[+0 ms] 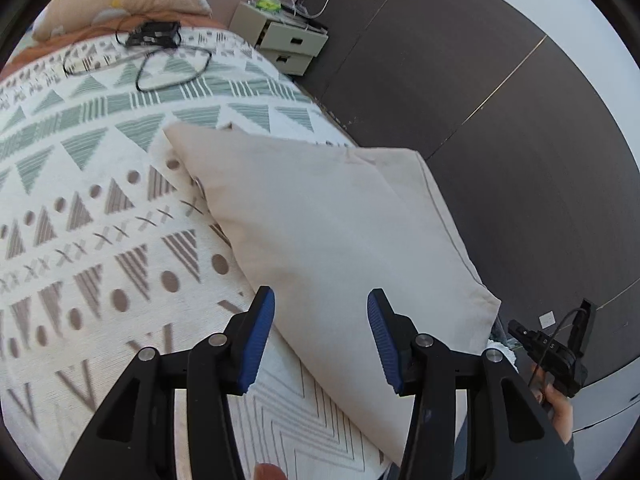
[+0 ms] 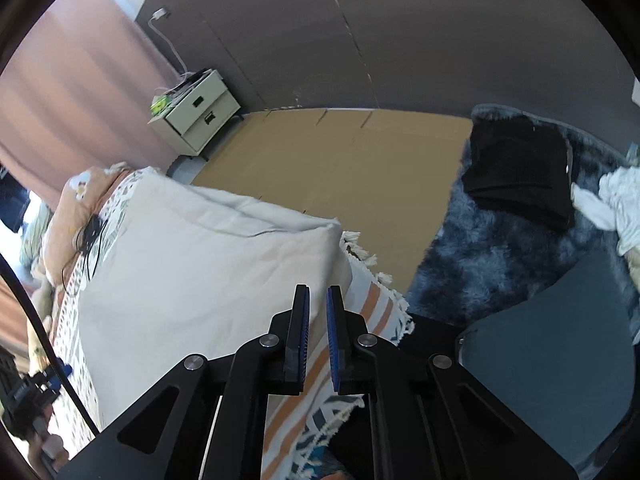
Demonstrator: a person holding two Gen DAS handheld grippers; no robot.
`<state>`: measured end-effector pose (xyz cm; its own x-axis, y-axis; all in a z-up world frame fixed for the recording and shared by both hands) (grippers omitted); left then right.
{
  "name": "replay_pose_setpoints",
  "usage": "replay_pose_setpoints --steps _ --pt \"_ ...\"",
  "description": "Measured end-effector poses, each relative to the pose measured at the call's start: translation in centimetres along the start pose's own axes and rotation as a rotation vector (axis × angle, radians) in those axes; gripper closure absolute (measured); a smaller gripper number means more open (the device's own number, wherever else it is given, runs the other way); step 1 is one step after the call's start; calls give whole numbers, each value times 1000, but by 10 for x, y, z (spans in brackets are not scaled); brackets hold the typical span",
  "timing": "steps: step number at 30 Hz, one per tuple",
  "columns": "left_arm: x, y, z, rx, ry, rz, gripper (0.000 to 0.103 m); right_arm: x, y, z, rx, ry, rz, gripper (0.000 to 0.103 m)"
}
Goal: Fold large clothes
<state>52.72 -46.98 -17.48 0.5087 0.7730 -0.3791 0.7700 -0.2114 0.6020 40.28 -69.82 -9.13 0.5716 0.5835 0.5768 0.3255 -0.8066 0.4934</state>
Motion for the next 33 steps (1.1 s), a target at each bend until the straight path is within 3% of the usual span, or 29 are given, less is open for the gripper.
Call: replay_pose_setpoints --steps 1,3,4,5,7,10,13,25,33 --pt "-2 0 -7 -10 -1 3 54 2 -2 -5 -5 0 -11 91" --pt "-5 0 -21 -22 4 11 50 5 -6 -19 -23 7 -31 58" --pt "-7 -1 -27 -27 7 17 37 7 -8 -25 -33 12 -38 17" --pt "-9 -1 -33 -34 8 22 21 8 -10 -32 -43 20 -43 0" --pt "-12 -2 -47 -56 3 35 10 11 -14 -48 -77 34 -57 0" --pt "-18 -4 -69 -73 8 58 10 13 -27 -63 -82 36 -90 0" --pt "-26 -5 -91 -104 5 87 0 13 -39 -81 -98 28 -110 0" --pt "-60 -35 -191 -179 17 217 0 14 -91 -170 -188 71 -169 0" --pt "-67 -72 -268 -245 16 226 0 10 -131 -234 -203 142 -202 0"
Point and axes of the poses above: each gripper's, at about its wrist camera, not at the fingertips, and z roughly the way its jaws point, x to its left, y to its top, the point moved 9 cm from there along z, roughly the way its jaws point, and after that the axes turned 9 degrees about z, right-handed, at the moved point
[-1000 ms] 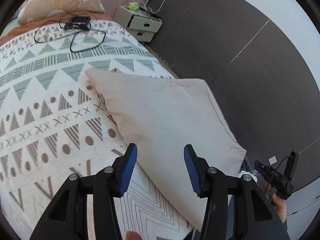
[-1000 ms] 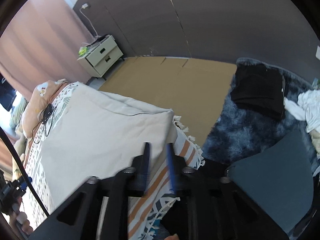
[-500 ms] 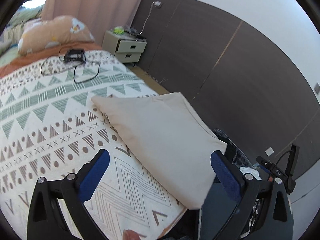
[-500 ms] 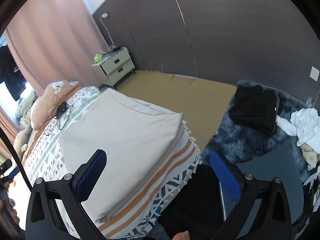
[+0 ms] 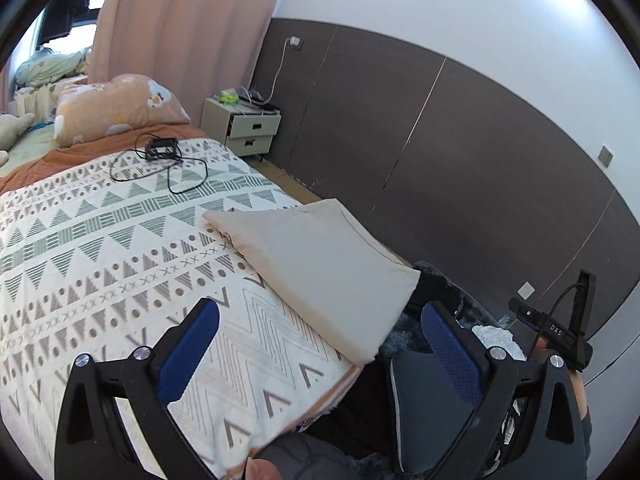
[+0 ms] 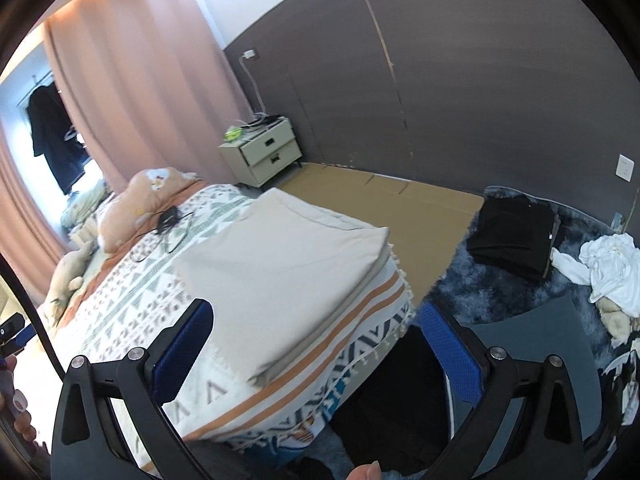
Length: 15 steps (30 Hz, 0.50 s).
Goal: Fold large clothes
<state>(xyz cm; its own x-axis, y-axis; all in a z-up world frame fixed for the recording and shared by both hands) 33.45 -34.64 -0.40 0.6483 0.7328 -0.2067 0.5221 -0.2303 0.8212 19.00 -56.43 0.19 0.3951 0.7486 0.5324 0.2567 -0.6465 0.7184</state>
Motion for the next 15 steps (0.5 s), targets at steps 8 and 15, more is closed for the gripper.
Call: replay_pose_setpoints --steps 8,15 --pt "-1 -27 -73 -68 56 11 0 7 -24 -62 -16 50 -61 0" --pt "2 -59 -133 -135 120 5 0 18 -50 -99 -38 92 -100 0"
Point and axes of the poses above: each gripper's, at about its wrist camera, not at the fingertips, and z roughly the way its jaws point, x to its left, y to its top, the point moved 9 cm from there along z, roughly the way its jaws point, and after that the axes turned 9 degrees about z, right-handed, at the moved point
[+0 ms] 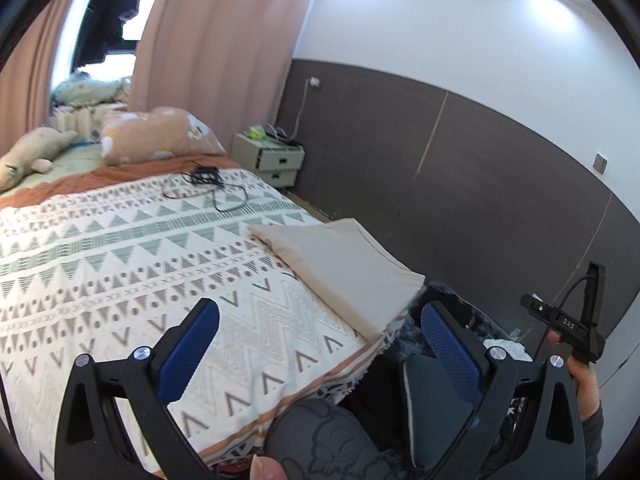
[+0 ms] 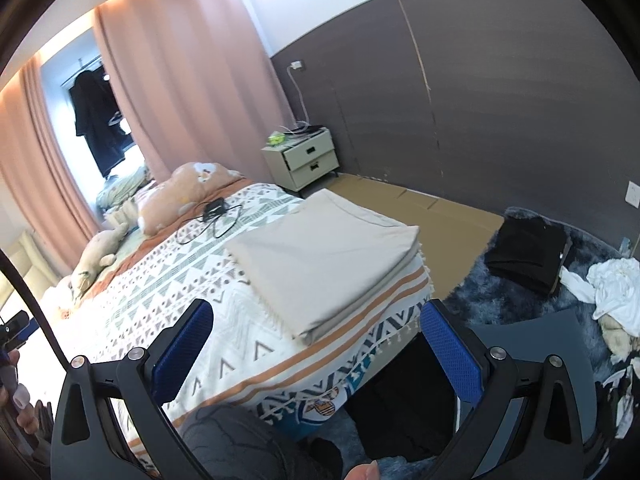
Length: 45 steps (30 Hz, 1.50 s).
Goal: Fold large clothes
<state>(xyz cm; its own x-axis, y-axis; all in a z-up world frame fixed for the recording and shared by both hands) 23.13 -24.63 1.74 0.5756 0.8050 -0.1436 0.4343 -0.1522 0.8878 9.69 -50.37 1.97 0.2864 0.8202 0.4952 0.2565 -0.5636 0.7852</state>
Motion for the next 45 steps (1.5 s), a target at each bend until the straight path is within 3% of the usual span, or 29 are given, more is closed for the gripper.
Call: replay_pose_setpoints --steps 19,26,31,35,45 --pt "13 -81 -99 -106 218 53 0 30 -79 -45 -48 57 -105 0" --pt "9 -106 -113 -106 265 72 0 24 -105 -48 -54 66 -108 0" --pt "11 -122 -128 -121 340 43 0 36 -119 -52 -93 22 -163 0" --pt "12 -129 -123 -79 352 60 0 53 -138 -43 -75 62 -176 0" --pt "10 -136 -121 -57 364 55 0 61 -148 -34 -50 86 -167 0"
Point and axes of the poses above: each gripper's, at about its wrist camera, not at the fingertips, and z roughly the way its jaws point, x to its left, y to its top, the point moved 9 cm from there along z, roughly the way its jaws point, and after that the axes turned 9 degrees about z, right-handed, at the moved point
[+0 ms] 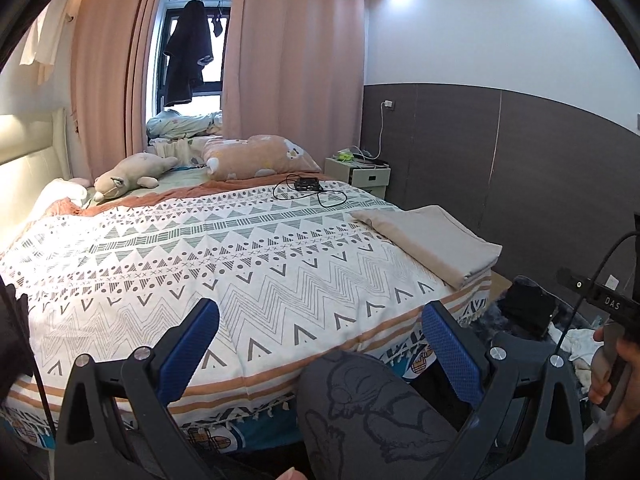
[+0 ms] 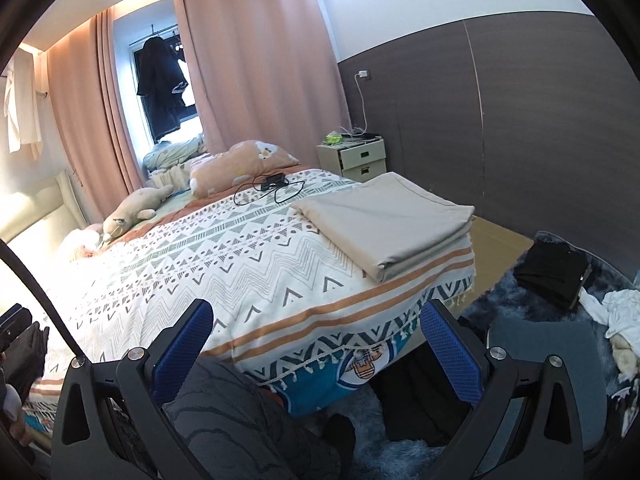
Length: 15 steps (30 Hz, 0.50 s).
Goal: Fold large clothes
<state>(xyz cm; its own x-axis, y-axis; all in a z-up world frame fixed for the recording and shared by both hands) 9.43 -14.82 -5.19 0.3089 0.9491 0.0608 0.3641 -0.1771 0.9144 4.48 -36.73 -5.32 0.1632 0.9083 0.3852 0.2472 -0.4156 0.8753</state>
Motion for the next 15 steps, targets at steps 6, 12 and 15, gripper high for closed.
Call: replay_pose_setpoints --steps 6,12,15 --pt "-3 -1 0 0 -8 0 0 4 -10 -5 8 -3 4 0" --pt "0 0 -1 -5 -4 -9 0 13 -14 -5 17 6 1 0" --pt "3 0 0 -3 5 -16 0 16 -17 -5 22 8 4 0"
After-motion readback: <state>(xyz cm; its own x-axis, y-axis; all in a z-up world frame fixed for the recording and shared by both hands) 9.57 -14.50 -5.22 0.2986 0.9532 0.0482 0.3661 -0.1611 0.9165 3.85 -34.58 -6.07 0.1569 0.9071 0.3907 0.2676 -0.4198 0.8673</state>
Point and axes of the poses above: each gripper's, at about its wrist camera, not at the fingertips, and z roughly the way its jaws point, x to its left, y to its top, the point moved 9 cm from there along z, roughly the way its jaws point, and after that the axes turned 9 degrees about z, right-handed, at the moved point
